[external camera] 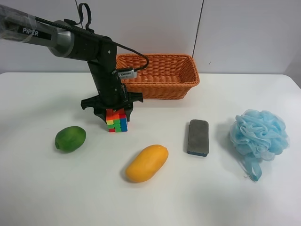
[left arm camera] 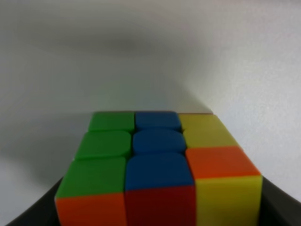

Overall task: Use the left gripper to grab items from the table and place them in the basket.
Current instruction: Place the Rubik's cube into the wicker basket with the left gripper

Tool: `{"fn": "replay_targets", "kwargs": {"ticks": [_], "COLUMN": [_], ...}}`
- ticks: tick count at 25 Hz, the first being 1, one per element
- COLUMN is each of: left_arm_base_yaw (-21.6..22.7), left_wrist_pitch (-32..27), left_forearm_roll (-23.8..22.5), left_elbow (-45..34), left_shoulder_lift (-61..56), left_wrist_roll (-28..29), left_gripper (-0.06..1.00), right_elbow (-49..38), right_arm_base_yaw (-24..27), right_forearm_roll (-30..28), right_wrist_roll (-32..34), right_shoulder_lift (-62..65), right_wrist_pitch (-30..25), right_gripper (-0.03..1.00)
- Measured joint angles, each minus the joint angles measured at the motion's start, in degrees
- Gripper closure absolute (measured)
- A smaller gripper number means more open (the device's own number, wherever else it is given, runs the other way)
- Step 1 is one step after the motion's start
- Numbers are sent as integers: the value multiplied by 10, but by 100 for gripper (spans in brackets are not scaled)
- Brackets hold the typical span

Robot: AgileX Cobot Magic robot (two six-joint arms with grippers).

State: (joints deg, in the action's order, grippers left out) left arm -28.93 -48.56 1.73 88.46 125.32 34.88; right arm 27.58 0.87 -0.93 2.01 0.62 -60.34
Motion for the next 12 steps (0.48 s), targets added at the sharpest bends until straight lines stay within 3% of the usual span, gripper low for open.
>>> {"fn": "replay_targets", "kwargs": {"ticks": [12], "left_arm_base_yaw": [0], "left_wrist_pitch": [-54], "left_forearm_roll": [-3], "left_elbow": [0], "left_shoulder_lift": [-96], "left_wrist_roll": [0], "left_gripper": [38], "right_elbow": [0], "right_arm_base_yaw": [0], "right_forearm_roll": [0], "right_wrist_roll": [0], "right_shoulder_lift": [0], "right_wrist_pitch": [0], "right_gripper": [-3]}}
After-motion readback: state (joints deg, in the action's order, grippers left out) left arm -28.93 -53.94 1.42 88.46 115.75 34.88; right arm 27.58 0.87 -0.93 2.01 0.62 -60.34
